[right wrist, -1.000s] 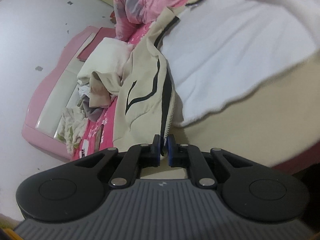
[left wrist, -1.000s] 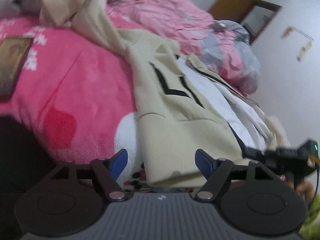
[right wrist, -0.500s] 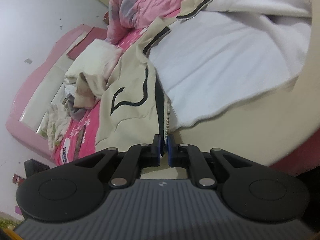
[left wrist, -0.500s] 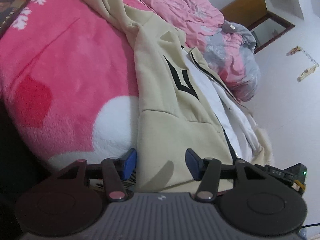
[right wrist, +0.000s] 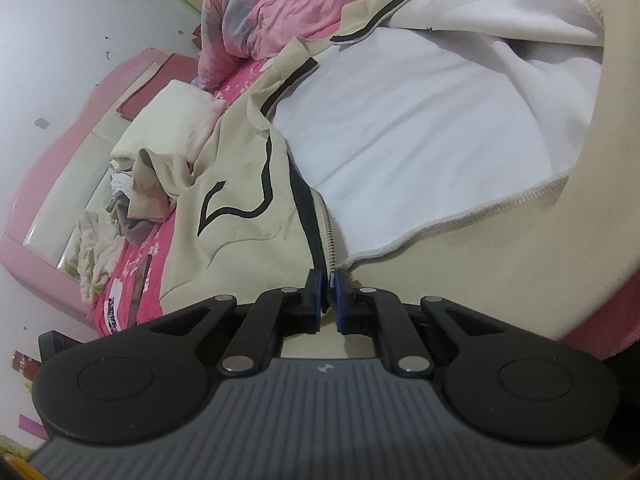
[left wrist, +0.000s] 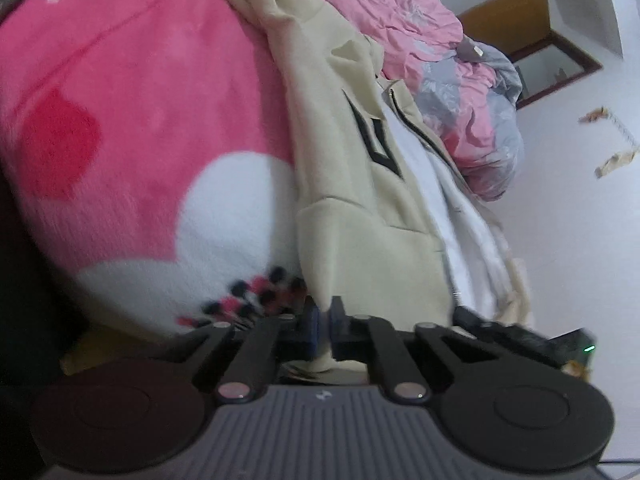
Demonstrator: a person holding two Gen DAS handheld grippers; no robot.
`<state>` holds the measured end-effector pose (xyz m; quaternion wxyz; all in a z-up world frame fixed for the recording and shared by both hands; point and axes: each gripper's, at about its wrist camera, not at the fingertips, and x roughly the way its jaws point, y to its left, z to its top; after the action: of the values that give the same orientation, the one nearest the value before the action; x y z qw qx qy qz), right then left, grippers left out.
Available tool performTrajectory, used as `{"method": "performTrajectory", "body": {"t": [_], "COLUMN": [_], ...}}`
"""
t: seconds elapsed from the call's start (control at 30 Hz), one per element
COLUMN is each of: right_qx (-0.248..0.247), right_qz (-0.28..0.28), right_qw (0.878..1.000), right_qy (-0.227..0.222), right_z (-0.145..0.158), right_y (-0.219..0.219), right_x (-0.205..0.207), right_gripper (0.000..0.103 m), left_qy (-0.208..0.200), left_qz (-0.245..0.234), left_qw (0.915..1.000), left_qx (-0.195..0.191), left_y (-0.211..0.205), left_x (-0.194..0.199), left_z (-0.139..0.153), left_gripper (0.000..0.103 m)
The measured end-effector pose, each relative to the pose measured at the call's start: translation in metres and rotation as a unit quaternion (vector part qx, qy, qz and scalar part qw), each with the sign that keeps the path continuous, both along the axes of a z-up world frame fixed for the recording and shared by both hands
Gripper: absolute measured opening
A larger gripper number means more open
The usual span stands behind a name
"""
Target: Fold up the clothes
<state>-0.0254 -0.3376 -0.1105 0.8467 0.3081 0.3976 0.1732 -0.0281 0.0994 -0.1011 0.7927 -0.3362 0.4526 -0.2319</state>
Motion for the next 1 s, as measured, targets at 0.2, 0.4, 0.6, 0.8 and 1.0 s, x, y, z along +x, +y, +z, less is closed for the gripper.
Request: {"method": "performTrajectory", "body": {"t": [0.2,0.4,0.6,0.8,1.0], "right_qx": [0.001,0.003,0.001,-0.013,-0.010], "right_qz": [-0.006,-0.007,0.005,0.024,0.041], "right_qw": [1.000,1.000,1.000,1.000,0.999], "right_qy": [0.003,0.011,0.008,-0.004,0.010], "right_z": [0.001,-0.001,0.002,0.011,0.004], "right_y": [-0.004,-0.004,0.000,0.009,0.015], "right_x": [-0.001,0.001,0.000,-0.006,-0.011], "right_gripper": [0.005,0.005,0.005,0.005,0.005], "left_qy": [-0.044,-0.009,0.003,0.001,0.025], "left_qz": [-0.029,0.006,0.014,0.023,0.024], "left_qw": [0.9983,0.9998,0.9991,0.9993,0.9994], "left_qx": [-0.022,-0.016,-0.039,-0.031,-0.003], "left_y": [-0.003,0.007,0.006,0.010,0.016], "left_x": [-0.009,0.000,0.009,-0.002,-0.008], "left_z": [0.019,-0.010,-0.025,-0.004,-0.004], "left_gripper": [0.023,0.055,0.018,0.005,0.005]}}
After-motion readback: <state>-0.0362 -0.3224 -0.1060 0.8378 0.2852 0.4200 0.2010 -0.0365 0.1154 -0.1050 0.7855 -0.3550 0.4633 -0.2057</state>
